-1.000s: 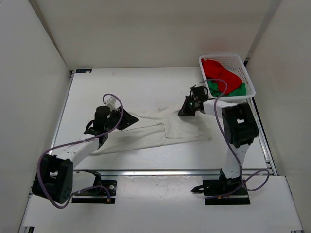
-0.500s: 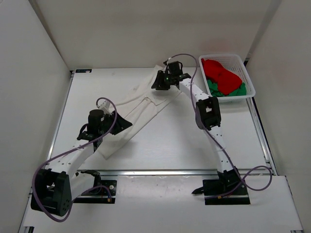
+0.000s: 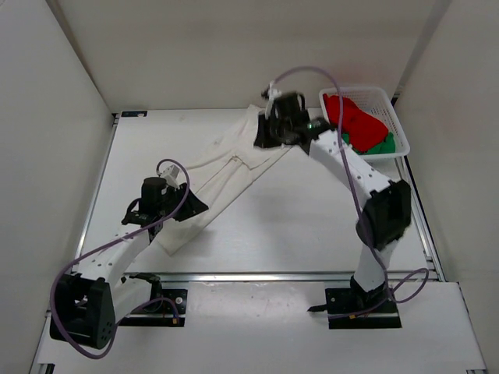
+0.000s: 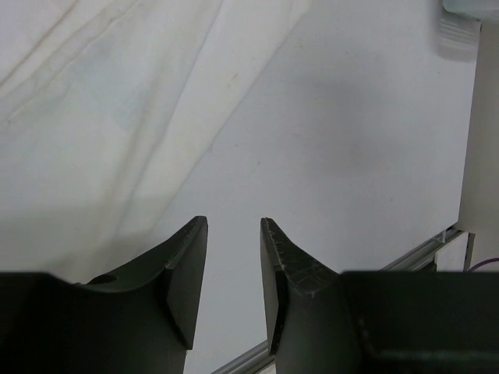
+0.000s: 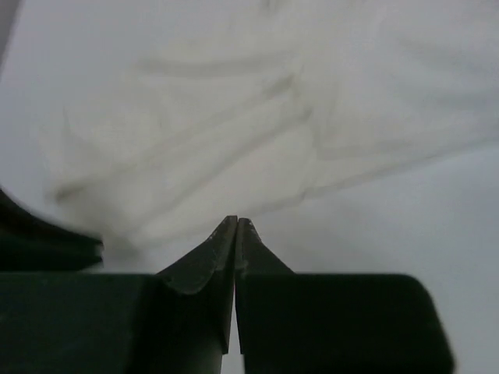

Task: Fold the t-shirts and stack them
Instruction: Rotate the tshirt 70 degrees

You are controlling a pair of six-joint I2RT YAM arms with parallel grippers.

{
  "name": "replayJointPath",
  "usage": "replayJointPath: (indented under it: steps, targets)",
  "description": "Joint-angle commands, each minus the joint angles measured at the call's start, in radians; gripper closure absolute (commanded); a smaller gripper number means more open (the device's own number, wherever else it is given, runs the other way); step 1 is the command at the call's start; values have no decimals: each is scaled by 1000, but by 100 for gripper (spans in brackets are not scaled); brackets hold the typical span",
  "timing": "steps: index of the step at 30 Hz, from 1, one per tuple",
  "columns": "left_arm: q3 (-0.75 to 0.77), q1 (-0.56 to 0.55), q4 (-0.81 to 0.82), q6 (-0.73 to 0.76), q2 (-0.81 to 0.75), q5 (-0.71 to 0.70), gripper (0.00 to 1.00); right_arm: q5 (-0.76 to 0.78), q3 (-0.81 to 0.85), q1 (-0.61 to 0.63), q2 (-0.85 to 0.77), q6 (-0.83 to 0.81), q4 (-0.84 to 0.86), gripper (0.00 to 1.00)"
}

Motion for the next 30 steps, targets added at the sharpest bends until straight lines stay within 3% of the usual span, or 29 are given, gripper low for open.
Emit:
replayJointPath:
  steps: [1,3,6,9,15,19,21,23,25,30]
  targets:
    - [41,36,-34,50,-36,21,56,42,-484,47,-179,65,211,99]
    - [34,28,-25,50,-41,27,56,-68,-741,42,-323,167,508,91]
    - [46,-8,-8,42,-12,29,56,-99,-960,117,-316,286,713,74]
    - [50,-22,11,27,-4,31,56,-88,-981,196,-212,389,831,68]
    - [46,-15,13,19,-27,23,56,-30,-956,205,-31,498,930,66]
    - [37,-16,30,5,-22,17,56,21,-861,229,72,509,904,65]
    - [37,-18,32,2,-15,18,57,21,-799,242,123,498,863,67]
    - [40,-21,38,-1,-11,15,58,-2,-752,242,164,506,844,77]
    - [41,-18,41,0,-5,9,57,-39,-734,233,189,517,838,96]
    - [34,-33,51,-7,16,0,58,-108,-933,100,16,482,861,100]
